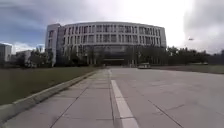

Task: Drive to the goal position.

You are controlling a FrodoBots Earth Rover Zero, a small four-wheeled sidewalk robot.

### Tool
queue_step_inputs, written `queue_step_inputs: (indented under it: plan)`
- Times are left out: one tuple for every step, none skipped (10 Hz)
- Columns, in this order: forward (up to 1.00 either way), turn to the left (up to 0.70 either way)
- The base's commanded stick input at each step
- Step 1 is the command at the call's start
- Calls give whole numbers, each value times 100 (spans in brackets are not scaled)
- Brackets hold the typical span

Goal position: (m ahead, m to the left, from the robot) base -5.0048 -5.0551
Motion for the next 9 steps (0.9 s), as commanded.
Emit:
queue_step_inputs:
  plan:
    - [5, 0]
    - [5, 0]
    - [5, 0]
    - [5, 0]
    - [5, 0]
    - [5, 0]
    - [5, 0]
    - [5, 0]
    - [5, 0]
